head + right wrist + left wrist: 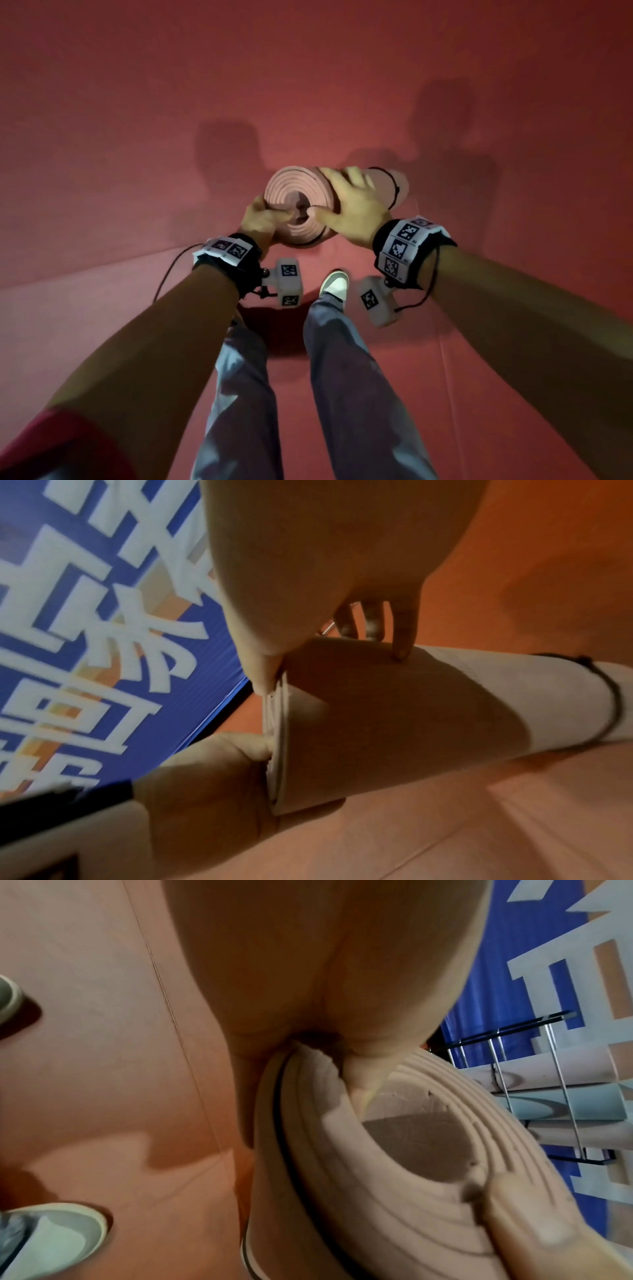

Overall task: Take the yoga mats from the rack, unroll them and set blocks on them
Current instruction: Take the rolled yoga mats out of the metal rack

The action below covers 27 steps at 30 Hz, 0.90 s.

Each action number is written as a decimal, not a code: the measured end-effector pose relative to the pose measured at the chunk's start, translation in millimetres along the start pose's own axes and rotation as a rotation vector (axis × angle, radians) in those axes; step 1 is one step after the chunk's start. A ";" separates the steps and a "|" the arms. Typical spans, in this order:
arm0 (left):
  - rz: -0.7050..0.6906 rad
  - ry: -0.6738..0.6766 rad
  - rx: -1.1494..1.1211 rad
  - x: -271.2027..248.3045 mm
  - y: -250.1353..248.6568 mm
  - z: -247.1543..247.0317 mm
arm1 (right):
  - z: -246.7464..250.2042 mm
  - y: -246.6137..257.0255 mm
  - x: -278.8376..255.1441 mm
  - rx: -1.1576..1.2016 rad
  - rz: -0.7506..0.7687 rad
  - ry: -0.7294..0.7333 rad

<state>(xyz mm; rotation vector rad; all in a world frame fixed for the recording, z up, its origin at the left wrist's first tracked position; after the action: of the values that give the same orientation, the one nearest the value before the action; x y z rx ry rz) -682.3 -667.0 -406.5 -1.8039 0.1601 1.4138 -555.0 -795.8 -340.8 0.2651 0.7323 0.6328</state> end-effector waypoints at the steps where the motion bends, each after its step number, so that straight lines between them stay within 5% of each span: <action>1: 0.000 0.025 0.016 8.0 -1.9 9.7 | -7.2 5.7 6.8 -0.011 0.018 -0.009; 8: 0.041 0.195 0.124 47.9 -7.7 79.8 | -58.2 72.2 47.0 -0.252 0.378 0.144; 15: 0.064 0.241 0.105 82.6 21.0 149.4 | -120.4 119.2 71.7 -0.506 0.449 0.299; 27: -0.116 -0.178 0.150 149.3 78.0 232.9 | -274.3 155.9 151.9 -0.546 0.401 0.183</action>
<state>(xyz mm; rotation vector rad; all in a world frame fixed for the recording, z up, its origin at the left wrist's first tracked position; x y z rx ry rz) -846.5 -509.9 -582.4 -1.5336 0.0661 1.4327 -727.4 -576.6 -552.5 -0.1597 0.6558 1.2216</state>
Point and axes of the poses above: each hand's wrist, its own x-axis towards the middle knuckle, its own z-axis out of the back of the hand, y = z × x, the point moved 1 cm from there along x, towards the middle knuckle, and after that the axes turned 4 degrees about -y, right-handed, at the moved point
